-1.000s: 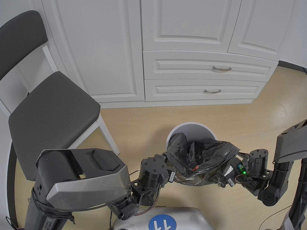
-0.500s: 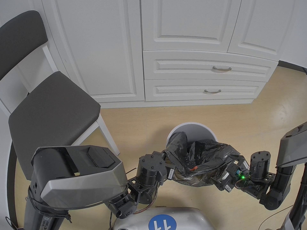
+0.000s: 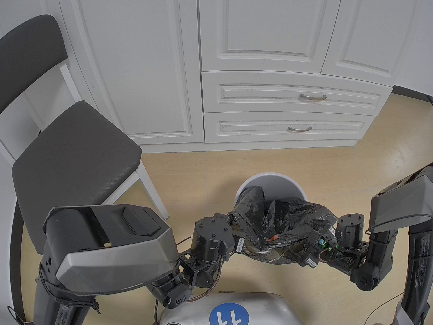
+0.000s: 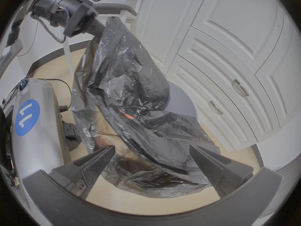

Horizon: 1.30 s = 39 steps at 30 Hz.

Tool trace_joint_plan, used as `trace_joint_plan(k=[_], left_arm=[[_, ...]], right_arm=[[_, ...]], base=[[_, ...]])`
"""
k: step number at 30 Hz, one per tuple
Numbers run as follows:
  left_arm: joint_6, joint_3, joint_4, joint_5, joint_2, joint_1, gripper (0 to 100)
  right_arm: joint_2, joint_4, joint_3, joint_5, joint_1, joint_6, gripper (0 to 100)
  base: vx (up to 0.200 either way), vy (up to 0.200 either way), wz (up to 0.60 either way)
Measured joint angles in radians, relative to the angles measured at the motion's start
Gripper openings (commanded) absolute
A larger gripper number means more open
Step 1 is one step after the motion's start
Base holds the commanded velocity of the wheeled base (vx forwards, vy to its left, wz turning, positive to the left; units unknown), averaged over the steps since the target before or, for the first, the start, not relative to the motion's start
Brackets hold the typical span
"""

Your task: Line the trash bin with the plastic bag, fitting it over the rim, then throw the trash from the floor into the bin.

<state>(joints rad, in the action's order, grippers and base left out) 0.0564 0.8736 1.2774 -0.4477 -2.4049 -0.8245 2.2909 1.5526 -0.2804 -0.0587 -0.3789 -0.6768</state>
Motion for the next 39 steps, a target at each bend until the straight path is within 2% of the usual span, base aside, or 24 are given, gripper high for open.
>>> trace_joint_plan(k=[9, 17, 18, 26, 39], left_arm=[[-0.003, -0.001, 0.027, 0.0, -0.003, 0.003, 0], [-0.003, -0.004, 0.03, 0.0, -0.008, 0.001, 0], [-0.003, -0.005, 0.03, 0.0, -0.008, 0.001, 0], [-0.003, -0.004, 0.03, 0.0, -0.008, 0.001, 0], [-0.003, -0.003, 0.061, 0.003, -0.045, 0.009, 0]], right_arm=[[-0.034, 0.0, -0.022, 0.025, 0.043, 0.004, 100], [0.013, 0.0, -0.057, 0.021, 0.013, 0.005, 100], [0.025, 0.0, -0.068, 0.022, 0.006, 0.007, 0], [0.051, 0.0, -0.093, 0.024, -0.006, 0.017, 0], [-0.023, 0.0, -0.115, 0.017, 0.029, 0.104, 0]], base=[[0.0, 0.0, 0.0], [0.0, 0.0, 0.0], [0.0, 0.0, 0.0], [0.0, 0.0, 0.0], [0.0, 0.0, 0.0]])
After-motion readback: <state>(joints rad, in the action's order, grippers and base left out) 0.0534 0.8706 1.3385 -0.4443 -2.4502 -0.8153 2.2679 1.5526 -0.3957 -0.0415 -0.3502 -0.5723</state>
